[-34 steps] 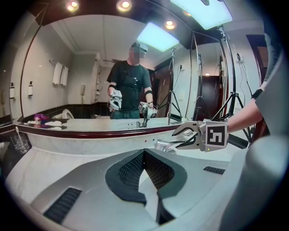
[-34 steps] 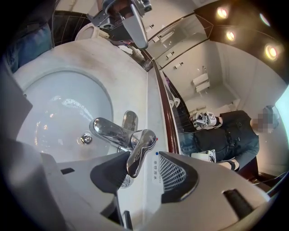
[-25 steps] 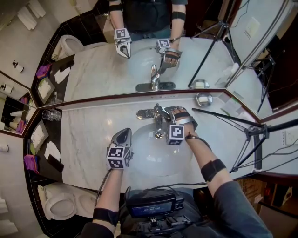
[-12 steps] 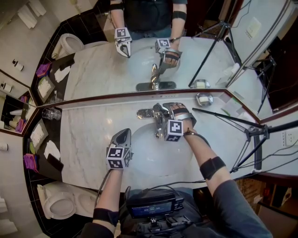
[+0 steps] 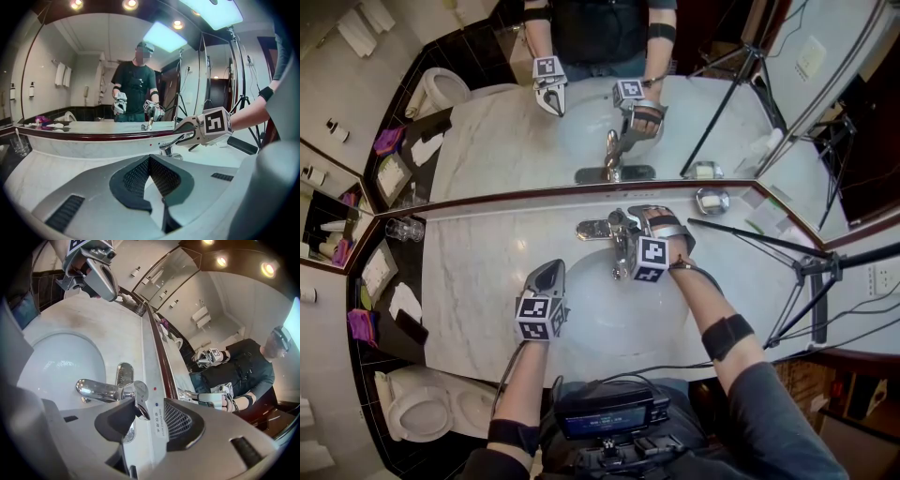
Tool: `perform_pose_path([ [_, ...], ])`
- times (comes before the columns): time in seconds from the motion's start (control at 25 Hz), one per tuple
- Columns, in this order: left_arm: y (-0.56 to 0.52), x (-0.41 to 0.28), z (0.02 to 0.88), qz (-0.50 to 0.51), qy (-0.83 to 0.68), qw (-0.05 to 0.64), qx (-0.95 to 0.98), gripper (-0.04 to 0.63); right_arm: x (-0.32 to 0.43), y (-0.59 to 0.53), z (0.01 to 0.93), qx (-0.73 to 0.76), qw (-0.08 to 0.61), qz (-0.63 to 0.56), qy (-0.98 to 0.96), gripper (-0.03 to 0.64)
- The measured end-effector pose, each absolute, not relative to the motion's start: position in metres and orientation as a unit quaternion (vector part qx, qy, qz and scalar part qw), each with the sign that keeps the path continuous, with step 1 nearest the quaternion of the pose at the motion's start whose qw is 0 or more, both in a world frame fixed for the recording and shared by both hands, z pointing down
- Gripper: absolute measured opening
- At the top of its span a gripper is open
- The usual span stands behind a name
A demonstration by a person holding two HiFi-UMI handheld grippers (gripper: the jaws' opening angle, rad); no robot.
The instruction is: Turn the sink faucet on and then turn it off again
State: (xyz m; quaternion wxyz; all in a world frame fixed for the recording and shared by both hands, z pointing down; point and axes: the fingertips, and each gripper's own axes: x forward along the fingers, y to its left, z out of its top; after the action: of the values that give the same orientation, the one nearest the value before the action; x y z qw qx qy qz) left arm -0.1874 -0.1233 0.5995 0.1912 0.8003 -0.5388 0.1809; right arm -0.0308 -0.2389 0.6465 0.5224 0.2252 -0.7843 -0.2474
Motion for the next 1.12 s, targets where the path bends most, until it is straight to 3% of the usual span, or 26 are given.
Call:
perform_pose_path([
  [0.72, -0.126, -0.187, 0.585, 0.176, -0.540, 0.177, 0.803, 0.002, -0.006, -0.218, 0.641, 0.242, 0.531, -0.231, -0.779, 0.201],
  [0.84, -0.124, -0.187, 0.583, 0.173, -0.541, 0.178, 0.803, 0.002, 0.002, -0.212, 0.635, 0.266, 0.515, -0.201, -0.790, 0.155],
  [0.92, -0.123, -0.187, 0.581, 0.171, -0.541, 0.177, 0.804, 0.000, 0.008, -0.207, 0.629, 0.284, 0.500, -0.186, -0.797, 0.090],
  [1.12, -0.122, -0.188, 0.575, 0.168, -0.544, 0.172, 0.804, 0.000, 0.022, -0.194, 0.609, 0.338, 0.450, -0.136, -0.816, 0.021],
])
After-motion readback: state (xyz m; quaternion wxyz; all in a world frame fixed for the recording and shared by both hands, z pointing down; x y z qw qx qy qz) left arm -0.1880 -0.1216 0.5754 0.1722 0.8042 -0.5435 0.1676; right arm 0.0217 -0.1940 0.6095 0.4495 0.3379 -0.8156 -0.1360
